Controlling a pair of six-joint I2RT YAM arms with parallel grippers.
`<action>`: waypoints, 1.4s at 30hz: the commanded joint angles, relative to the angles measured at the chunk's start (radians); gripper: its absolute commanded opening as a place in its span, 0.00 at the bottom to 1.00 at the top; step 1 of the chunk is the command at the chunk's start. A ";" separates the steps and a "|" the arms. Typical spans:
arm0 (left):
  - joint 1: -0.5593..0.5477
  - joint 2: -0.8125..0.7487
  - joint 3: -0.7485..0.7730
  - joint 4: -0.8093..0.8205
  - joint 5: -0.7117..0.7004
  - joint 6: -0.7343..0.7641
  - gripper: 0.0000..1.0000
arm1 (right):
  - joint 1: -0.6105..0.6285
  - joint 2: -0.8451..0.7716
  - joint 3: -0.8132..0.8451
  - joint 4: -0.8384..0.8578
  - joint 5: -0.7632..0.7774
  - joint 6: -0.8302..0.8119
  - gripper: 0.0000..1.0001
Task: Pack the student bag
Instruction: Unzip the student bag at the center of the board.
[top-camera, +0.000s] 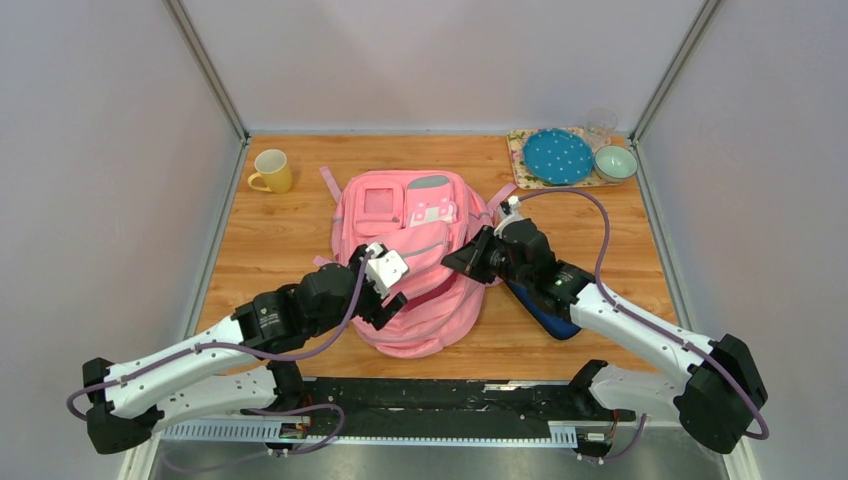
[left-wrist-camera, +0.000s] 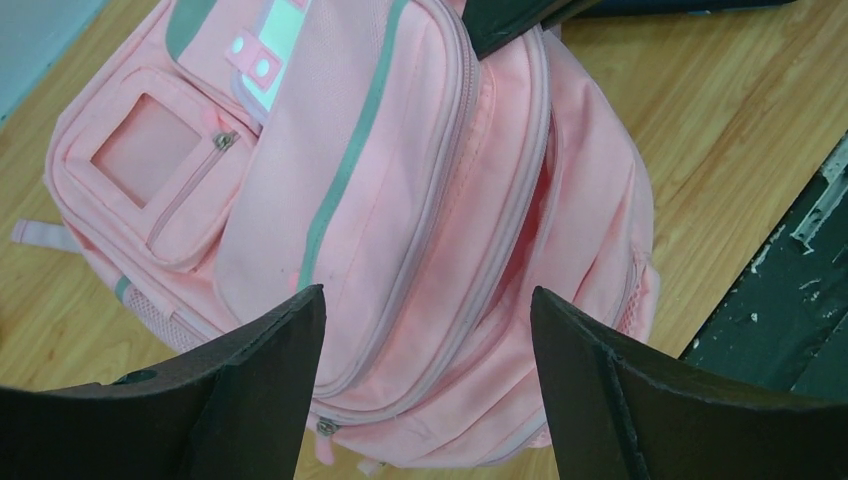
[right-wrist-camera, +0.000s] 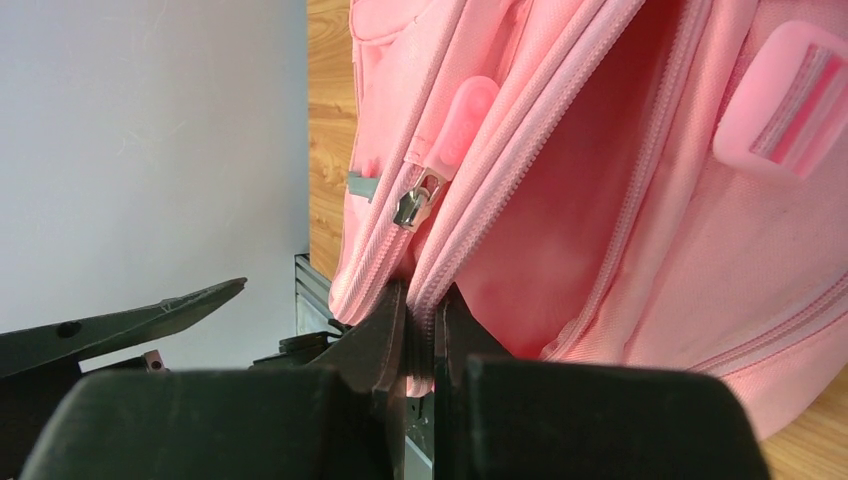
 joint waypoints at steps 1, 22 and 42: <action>-0.003 -0.053 -0.048 0.108 0.020 0.001 0.82 | 0.000 -0.012 0.057 0.051 -0.005 -0.010 0.00; -0.031 0.065 -0.154 0.183 -0.253 -0.100 0.58 | 0.001 -0.093 0.061 0.041 -0.048 -0.008 0.01; -0.031 -0.130 -0.067 0.018 -0.226 -0.292 0.83 | -0.052 -0.585 -0.028 -0.766 0.648 -0.076 0.71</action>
